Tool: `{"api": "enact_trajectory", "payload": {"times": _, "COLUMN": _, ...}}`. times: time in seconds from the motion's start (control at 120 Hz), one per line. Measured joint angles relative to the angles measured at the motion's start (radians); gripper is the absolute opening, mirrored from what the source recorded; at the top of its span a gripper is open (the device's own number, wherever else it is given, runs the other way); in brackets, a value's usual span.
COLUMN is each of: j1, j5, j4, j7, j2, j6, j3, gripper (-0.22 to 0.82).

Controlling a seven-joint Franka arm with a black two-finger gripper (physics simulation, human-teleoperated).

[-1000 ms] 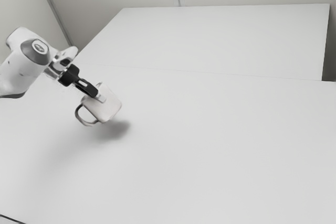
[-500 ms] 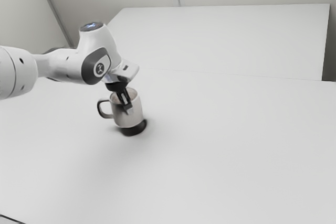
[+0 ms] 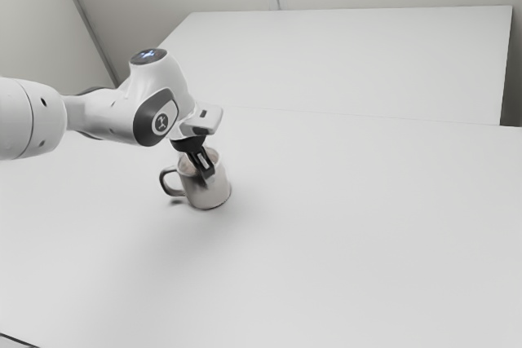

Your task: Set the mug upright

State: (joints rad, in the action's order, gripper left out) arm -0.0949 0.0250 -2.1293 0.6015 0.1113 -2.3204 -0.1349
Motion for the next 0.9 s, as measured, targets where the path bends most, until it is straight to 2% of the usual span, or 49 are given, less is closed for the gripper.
{"api": "enact_trajectory", "payload": {"times": 0.158, "j1": 0.002, "j5": -0.006, "j4": -0.002, "j7": -0.023, "j2": -0.001, "j6": -0.004, "j3": 0.000, "gripper": 0.12}}
{"api": "enact_trajectory", "payload": {"times": 0.35, "j1": 0.009, "j5": -0.008, "j4": -0.002, "j7": -0.046, "j2": -0.017, "j6": -0.005, "j3": -0.001, "gripper": 0.39}}
{"api": "enact_trajectory", "payload": {"times": 0.525, "j1": 0.015, "j5": -0.011, "j4": 0.021, "j7": -0.071, "j2": -0.086, "j6": 0.023, "j3": -0.016, "gripper": 0.51}}
{"api": "enact_trajectory", "payload": {"times": 0.658, "j1": 0.032, "j5": -0.015, "j4": 0.180, "j7": -0.102, "j2": -0.072, "j6": 0.136, "j3": -0.018, "gripper": 0.55}}
{"api": "enact_trajectory", "payload": {"times": 0.792, "j1": 0.039, "j5": -0.005, "j4": 0.432, "j7": -0.152, "j2": 0.052, "j6": 0.323, "j3": -0.005, "gripper": 0.58}}
{"api": "enact_trajectory", "payload": {"times": 0.9, "j1": 0.045, "j5": -0.001, "j4": 0.579, "j7": -0.196, "j2": 0.122, "j6": 0.468, "j3": 0.018, "gripper": 0.59}}
